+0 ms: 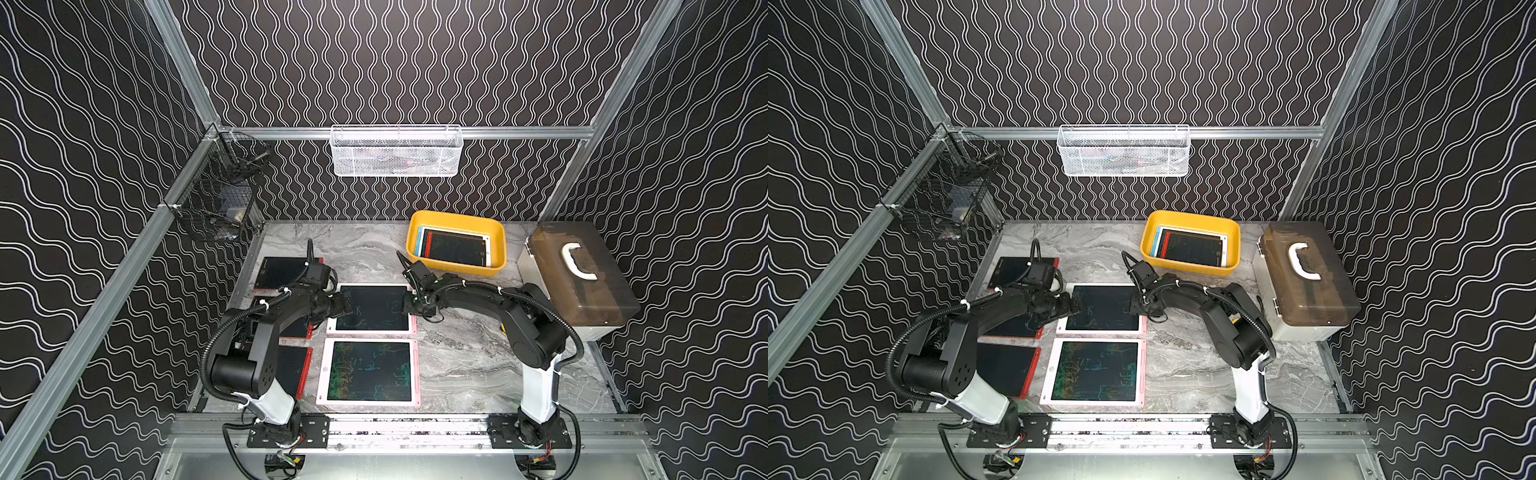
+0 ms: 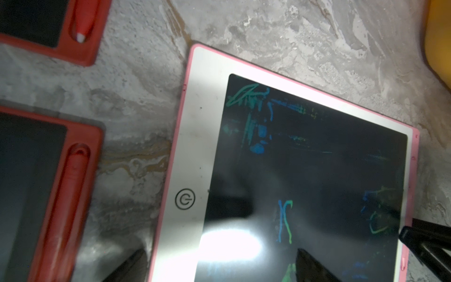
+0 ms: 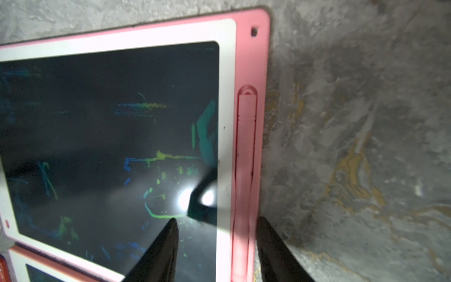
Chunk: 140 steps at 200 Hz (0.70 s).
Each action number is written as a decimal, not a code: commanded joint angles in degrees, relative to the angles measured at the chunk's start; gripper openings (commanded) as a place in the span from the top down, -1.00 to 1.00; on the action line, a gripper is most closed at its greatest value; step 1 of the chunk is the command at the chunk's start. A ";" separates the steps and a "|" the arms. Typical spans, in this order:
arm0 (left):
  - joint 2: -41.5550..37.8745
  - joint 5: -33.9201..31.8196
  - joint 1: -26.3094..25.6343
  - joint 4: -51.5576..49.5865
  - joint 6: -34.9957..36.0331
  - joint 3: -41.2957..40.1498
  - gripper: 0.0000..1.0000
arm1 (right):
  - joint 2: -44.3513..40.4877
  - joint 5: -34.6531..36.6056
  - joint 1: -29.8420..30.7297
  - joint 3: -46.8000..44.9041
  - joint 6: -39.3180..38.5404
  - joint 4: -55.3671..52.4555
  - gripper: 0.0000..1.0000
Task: Take out the writing tablet from the storage box
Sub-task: Place the writing tablet at the center of the board, then pick up the storage box at the center of the board.
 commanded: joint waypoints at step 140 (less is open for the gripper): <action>-14.30 0.81 -1.53 -10.90 4.93 14.32 -0.98 | -20.45 21.37 -7.65 3.75 -6.30 -17.26 -0.48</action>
